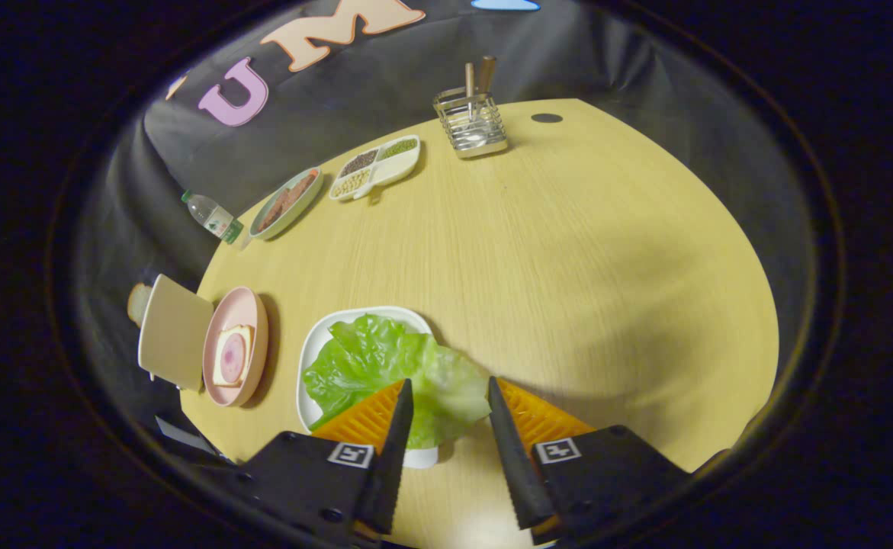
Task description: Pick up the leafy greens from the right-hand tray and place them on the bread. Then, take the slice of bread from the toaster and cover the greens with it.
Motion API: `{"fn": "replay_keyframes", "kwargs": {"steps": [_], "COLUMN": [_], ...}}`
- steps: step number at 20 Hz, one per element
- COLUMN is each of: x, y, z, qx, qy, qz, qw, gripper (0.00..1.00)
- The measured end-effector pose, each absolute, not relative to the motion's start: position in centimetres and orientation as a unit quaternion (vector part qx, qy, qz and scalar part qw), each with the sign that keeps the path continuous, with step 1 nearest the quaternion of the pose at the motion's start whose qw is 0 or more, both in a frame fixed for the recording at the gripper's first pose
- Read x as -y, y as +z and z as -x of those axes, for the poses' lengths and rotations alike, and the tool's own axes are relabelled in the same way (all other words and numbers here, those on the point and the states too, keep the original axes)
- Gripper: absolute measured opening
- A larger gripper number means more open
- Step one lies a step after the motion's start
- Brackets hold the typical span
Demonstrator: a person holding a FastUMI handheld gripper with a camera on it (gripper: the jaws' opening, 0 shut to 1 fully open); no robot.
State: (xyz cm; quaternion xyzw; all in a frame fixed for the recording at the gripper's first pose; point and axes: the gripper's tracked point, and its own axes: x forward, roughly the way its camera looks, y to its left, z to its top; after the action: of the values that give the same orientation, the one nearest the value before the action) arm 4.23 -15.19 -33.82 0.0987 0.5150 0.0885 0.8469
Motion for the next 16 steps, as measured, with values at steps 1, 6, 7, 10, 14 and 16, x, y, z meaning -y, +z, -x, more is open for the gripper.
{"fn": "replay_keyframes", "kwargs": {"steps": [1,6,7,10,14,16], "x": [15.1,14.9,14.7,13.9,12.4,11.7], "y": [-33.5,-31.9,-31.5,-29.2,-26.2,-24.5], "z": [-4.1,-4.4,-4.4,-4.5,-3.8,-3.8], "qx": [-0.514,-0.506,-0.504,-0.494,-0.494,-0.488], "qy": [0.088,0.088,0.088,0.089,0.092,0.095], "qz": [-0.095,-0.084,-0.084,-0.103,-0.133,-0.135], "qw": [0.848,0.854,0.855,0.859,0.854,0.857], "gripper": [0.52,0.17,0.10,0.10,0.10,0.10]}}
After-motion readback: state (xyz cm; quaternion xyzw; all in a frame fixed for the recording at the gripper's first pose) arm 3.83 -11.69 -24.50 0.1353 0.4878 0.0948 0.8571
